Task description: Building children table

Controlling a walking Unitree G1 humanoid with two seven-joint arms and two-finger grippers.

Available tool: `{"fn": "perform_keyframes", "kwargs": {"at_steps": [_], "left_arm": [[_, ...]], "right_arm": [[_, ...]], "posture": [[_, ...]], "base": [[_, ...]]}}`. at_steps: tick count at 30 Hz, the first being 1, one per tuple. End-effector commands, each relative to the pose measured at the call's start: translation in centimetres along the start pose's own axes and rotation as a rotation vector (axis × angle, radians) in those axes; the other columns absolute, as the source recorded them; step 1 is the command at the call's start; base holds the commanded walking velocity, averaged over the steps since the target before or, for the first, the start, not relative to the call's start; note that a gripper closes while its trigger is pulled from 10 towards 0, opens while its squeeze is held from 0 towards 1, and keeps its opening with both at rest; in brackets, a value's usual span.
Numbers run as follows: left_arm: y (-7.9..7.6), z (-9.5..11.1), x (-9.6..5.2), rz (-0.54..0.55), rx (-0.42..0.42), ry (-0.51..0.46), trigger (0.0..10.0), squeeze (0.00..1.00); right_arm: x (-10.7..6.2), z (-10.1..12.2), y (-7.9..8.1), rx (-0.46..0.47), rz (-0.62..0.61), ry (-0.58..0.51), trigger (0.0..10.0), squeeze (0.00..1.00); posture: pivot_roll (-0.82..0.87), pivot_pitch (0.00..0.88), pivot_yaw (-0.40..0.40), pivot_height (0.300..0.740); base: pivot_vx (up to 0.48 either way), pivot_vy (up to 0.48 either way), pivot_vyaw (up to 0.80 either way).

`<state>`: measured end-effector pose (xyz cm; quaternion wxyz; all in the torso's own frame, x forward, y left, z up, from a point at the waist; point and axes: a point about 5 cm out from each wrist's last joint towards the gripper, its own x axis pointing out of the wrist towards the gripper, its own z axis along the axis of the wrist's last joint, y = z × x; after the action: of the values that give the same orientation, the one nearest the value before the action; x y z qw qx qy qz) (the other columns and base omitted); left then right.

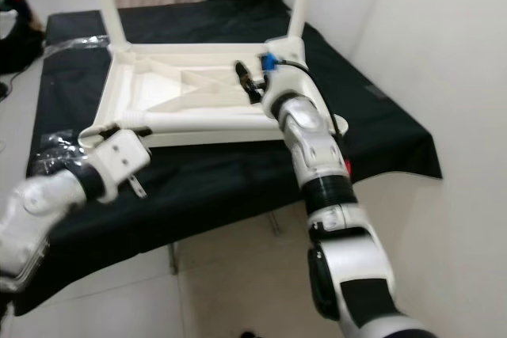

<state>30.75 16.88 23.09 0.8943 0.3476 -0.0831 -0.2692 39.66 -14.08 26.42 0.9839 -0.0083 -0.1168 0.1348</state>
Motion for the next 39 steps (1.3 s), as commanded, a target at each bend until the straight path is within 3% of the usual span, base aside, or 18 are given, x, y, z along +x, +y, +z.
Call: {"fn": "perform_keyframes", "kwargs": {"at_steps": [1,2,3,4,6,13,15,17,22,30,39], "left_arm": [[0.6,0.1,0.6,0.0,0.006,-0.018,10.0,0.0],[0.6,0.1,0.6,0.0,0.006,-0.018,10.0,0.0],[2.0,0.4,0.9,0.088,-0.01,-0.036,10.0,0.0],[2.0,0.4,0.9,0.088,-0.01,-0.036,10.0,0.0],[3.6,1.2,1.4,0.209,-0.052,-0.064,10.0,0.0],[4.5,2.1,2.0,0.285,-0.133,-0.097,10.0,0.0],[5.3,2.7,1.9,0.354,-0.185,-0.132,10.0,0.0],[5.5,2.9,1.9,0.385,-0.205,-0.142,10.0,0.0],[6.0,4.2,1.7,0.47,-0.228,-0.203,10.0,0.0],[6.1,4.9,1.5,0.541,-0.249,-0.223,10.0,0.0],[6.0,5.0,1.6,0.542,-0.257,-0.223,10.0,0.0]], "right_arm": [[-0.8,0.3,-1.0,0.005,-0.052,-0.029,10.0,0.0],[-0.8,0.3,-1.0,0.005,-0.052,-0.029,10.0,0.0],[-1.6,0.2,-1.5,-0.005,-0.089,-0.043,10.0,0.0],[-1.6,0.2,-1.5,-0.005,-0.089,-0.043,10.0,0.0],[-2.3,0.6,-1.8,-0.016,-0.129,-0.075,10.0,0.0],[-2.4,1.1,-0.8,0.014,-0.139,-0.109,10.0,0.0],[-2.5,1.7,-0.5,0.03,-0.129,-0.143,10.0,0.0],[-2.6,2.0,-0.3,0.035,-0.124,-0.157,10.0,0.0],[-2.8,2.8,0.3,-0.059,-0.115,-0.179,10.0,0.0],[-2.9,3.5,0.8,-0.019,-0.11,-0.202,10.0,0.0],[-3.1,4.2,0.6,-0.012,-0.135,-0.223,10.0,0.0]], "posture": [[0.07,0.123,-0.038,0.74],[0.07,0.123,-0.038,0.74],[0.07,0.126,-0.022,0.74],[0.07,0.126,-0.022,0.74],[0.07,0.12,-0.024,0.74],[0.08,0.109,-0.026,0.74],[0.08,0.106,-0.029,0.74],[0.08,0.104,-0.03,0.74],[0.08,0.104,-0.037,0.74],[0.07,0.107,-0.04,0.74],[0.07,0.11,-0.042,0.74]], "base": [[0.0,0.0,-0.8],[0.0,0.0,-0.8],[0.0,0.0,-0.8],[0.0,0.0,-0.8],[0.0,0.0,-0.7],[0.0,0.0,0.0],[0.0,0.0,0.0],[0.0,0.0,0.0],[0.0,0.0,0.15],[0.0,0.0,0.29],[0.309,0.0,0.0]]}}
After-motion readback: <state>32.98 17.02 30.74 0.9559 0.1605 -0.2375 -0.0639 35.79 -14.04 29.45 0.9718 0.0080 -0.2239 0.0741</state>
